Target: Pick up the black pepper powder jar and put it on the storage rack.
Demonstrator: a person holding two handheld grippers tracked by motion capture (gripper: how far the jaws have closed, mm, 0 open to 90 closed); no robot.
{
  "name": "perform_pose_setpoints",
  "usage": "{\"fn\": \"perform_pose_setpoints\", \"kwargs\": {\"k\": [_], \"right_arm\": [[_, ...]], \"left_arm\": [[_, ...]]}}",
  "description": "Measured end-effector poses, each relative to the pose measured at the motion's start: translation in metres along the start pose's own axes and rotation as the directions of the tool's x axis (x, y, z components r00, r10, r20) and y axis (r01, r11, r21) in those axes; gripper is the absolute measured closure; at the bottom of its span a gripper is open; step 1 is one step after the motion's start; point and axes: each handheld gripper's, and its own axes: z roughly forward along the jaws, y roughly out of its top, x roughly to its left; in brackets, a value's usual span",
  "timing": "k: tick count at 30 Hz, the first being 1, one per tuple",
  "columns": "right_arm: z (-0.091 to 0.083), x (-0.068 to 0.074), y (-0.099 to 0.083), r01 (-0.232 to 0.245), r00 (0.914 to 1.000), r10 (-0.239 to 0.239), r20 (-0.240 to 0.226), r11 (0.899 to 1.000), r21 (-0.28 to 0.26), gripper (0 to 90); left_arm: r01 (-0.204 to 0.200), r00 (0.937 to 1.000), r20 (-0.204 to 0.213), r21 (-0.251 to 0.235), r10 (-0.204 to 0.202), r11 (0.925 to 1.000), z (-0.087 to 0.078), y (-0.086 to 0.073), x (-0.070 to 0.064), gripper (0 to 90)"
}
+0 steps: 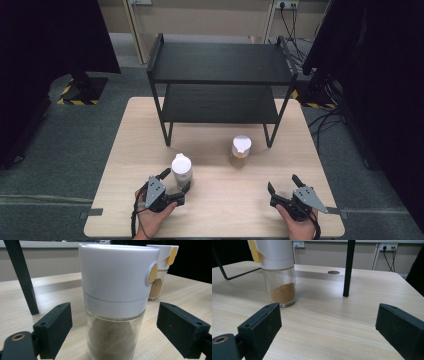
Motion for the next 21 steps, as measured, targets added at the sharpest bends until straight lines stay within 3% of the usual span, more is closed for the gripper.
{"fn": "perform_pose_setpoints", "kwargs": {"k": [8, 21], "right_arm": [[0.001, 0.001, 0.002, 0.002, 1.0, -0.002, 0.0, 1.0, 0.009, 6.6], [0.002, 0.001, 0.003, 0.005, 1.0, -0.005, 0.0, 1.0, 0.017, 6.5]], "left_arm": [[0.022, 0.9997, -0.011, -0.024, -0.022, 0.9995, -0.001, 0.003, 0.0, 12.4], [0.008, 0.9996, -0.027, -0.032, -0.009, 0.9995, 0.01, 0.013, -0.005, 12.8]]}}
